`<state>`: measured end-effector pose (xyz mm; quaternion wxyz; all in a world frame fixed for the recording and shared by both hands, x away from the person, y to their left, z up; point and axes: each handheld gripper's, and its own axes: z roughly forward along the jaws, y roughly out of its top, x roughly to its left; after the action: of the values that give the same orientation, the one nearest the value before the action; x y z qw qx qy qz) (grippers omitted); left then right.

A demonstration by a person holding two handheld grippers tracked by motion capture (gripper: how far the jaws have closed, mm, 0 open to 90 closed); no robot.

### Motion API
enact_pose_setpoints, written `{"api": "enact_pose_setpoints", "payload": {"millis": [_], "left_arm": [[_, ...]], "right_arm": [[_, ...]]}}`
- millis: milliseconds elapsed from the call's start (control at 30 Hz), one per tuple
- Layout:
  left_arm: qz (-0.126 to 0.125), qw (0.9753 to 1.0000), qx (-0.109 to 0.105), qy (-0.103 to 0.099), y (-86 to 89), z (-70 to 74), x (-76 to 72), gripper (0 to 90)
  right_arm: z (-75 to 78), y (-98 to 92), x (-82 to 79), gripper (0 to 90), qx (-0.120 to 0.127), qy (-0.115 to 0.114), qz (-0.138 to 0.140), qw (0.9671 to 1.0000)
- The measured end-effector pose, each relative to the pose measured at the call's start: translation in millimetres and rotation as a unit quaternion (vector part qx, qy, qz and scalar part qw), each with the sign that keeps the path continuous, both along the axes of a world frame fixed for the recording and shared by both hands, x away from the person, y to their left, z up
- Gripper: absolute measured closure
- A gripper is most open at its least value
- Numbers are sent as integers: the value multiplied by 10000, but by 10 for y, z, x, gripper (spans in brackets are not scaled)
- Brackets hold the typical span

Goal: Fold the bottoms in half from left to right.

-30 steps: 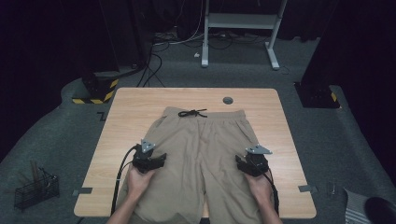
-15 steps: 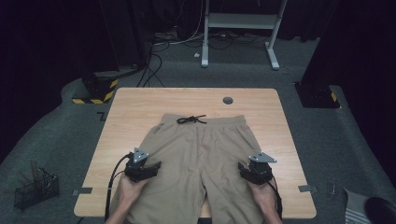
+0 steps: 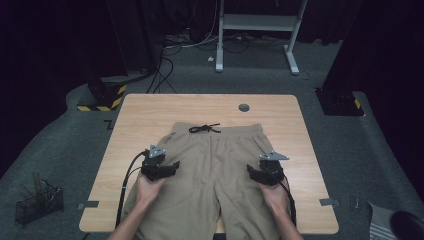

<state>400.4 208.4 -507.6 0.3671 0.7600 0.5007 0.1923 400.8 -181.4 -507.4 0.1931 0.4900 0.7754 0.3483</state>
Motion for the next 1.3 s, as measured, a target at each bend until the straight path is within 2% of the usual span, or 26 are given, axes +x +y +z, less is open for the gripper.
{"api": "enact_pose_setpoints", "payload": {"millis": [133, 300, 467, 500, 567, 800, 1167, 1300], "left_arm": [[17, 10000, 67, 11, -79, -29, 103, 317], [6, 9997, 226, 129, -125, -122, 166, 314], [-12, 9994, 341, -110, -145, -175, 110, 315], [-6, 9991, 375, -195, -149, -191, 93, 316], [23, 9988, 429, -214, -158, -191, 80, 320], [9, 9989, 422, -212, -165, -192, 20, 316], [-45, 9989, 414, -210, -172, -193, -330, 305], [-44, 9990, 393, -196, -176, -191, -370, 301]], "right_arm": [[-17, 95, 125, 420, 19, 43, -15, 10000], [-85, 173, 182, 427, -122, 114, -2, 9999], [-113, 175, 150, 429, -283, 26, 50, 9996], [-121, 185, 136, 427, -336, -22, 61, 9994], [-154, 174, 88, 426, -300, -192, 53, 9994], [-156, 134, -65, 426, -300, -202, 37, 9993], [-154, 76, -359, 427, -298, -195, 114, 9993], [-153, 73, -401, 424, -290, -193, 164, 9993]]}}
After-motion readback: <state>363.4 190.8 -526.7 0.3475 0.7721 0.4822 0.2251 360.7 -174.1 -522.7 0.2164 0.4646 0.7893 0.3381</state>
